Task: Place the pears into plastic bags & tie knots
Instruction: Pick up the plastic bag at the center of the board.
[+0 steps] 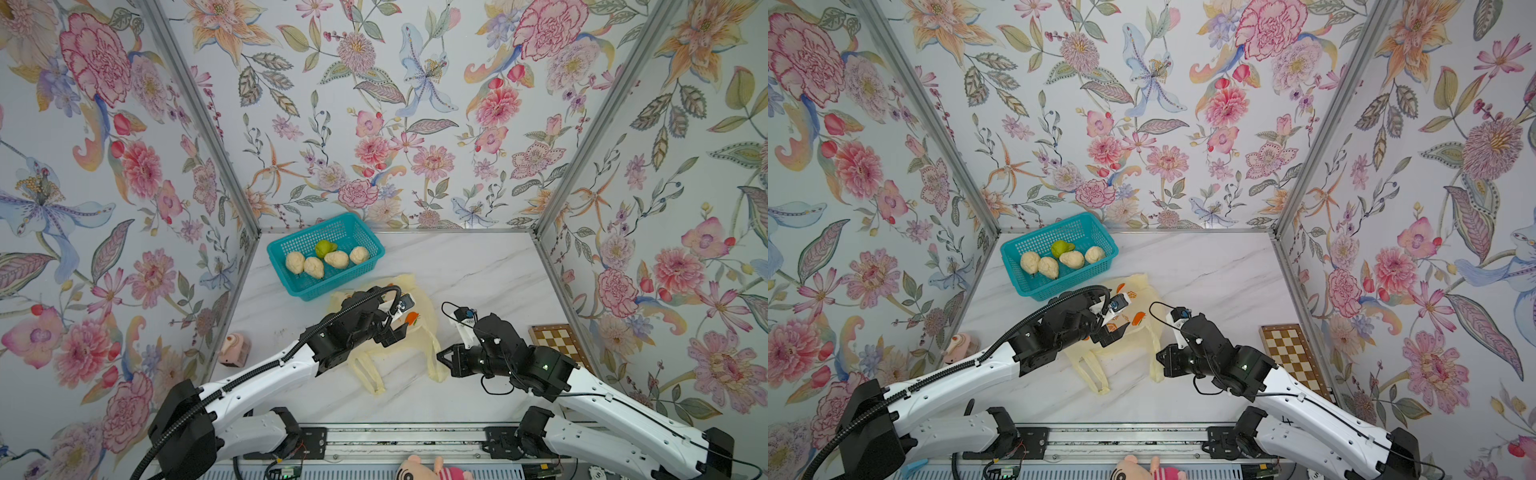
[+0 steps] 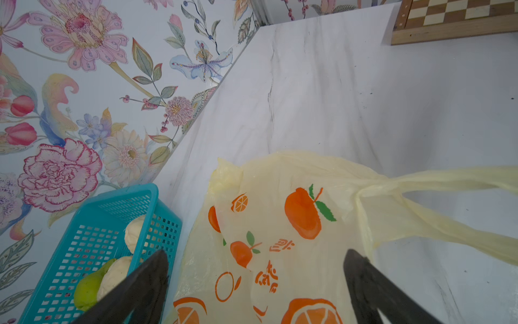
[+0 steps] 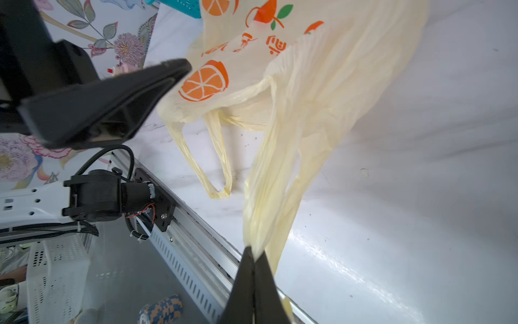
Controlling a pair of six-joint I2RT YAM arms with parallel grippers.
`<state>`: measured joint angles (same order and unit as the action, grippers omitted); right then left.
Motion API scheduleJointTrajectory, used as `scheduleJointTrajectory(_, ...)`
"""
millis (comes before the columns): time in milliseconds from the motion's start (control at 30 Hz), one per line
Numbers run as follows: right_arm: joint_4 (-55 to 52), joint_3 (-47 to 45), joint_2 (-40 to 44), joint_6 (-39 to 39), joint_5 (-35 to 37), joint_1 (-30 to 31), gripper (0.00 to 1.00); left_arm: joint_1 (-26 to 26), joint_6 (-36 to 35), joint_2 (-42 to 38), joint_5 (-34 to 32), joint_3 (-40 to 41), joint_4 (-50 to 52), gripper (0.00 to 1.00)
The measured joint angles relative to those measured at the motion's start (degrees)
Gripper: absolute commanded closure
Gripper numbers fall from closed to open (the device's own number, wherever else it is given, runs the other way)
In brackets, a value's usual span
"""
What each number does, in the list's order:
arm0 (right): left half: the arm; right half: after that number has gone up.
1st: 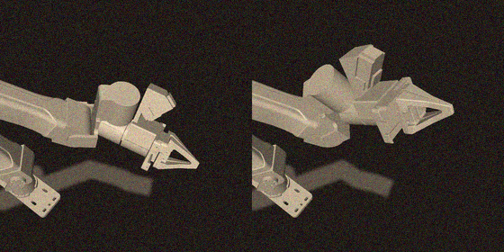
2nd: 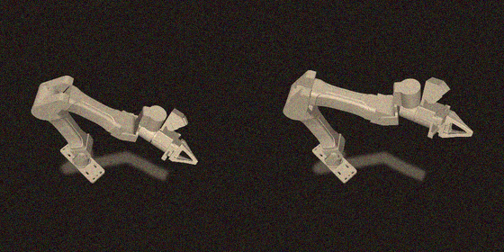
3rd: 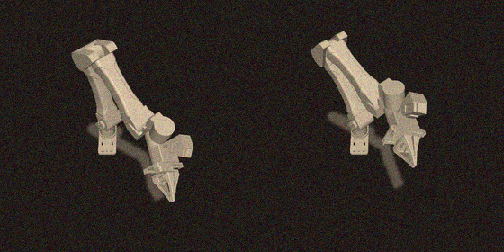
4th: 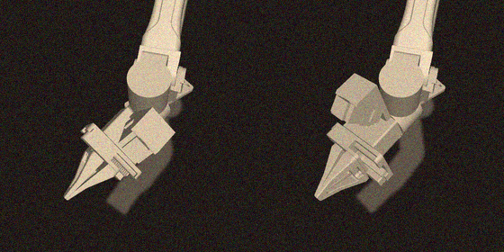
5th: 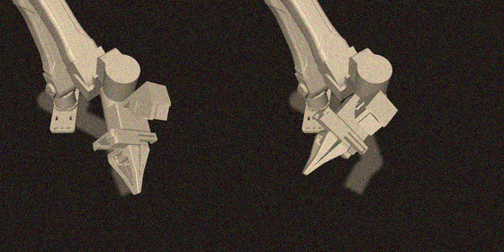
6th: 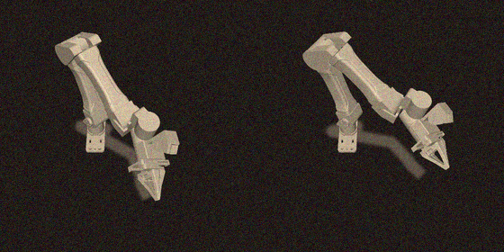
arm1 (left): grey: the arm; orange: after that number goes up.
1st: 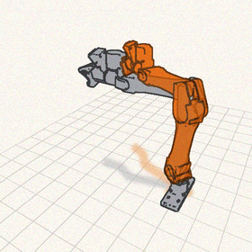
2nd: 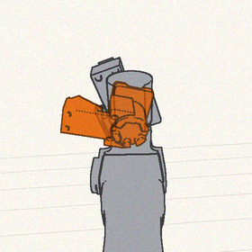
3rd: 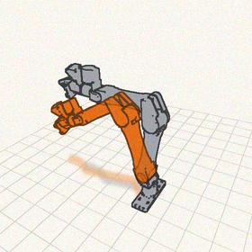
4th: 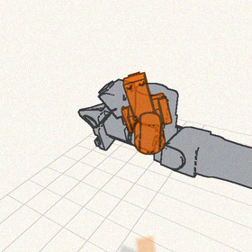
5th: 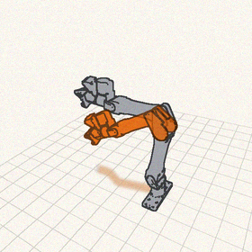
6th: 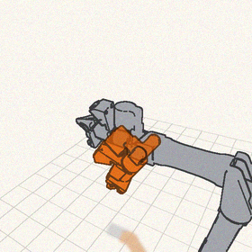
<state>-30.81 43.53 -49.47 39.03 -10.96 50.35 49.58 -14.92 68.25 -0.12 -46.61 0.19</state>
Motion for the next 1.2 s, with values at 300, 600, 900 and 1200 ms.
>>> scheduleJointTrajectory(300, -3.56, 9.53, -2.49, -3.23, -2.91, -2.91, 1.00, 1.22, -1.18, 1.44, -1.53, 0.46, -1.70, 0.01)
scheduleJointTrajectory(600, -5.70, 14.56, -4.90, -6.12, -4.90, -7.82, 1.00, 1.33, -1.84, 0.50, 2.75, 2.58, -3.54, 0.01)
scheduleJointTrajectory(900, -5.95, 18.05, -6.49, -8.20, -6.69, -10.16, 1.00, 1.44, -2.27, 1.97, 7.23, 2.58, -6.32, 0.00)
scheduleJointTrajectory(1200, -6.27, 22.47, -8.92, -10.73, -7.82, -13.42, 1.00, 1.49, -2.71, 6.43, 4.13, 2.14, -6.40, 0.65)
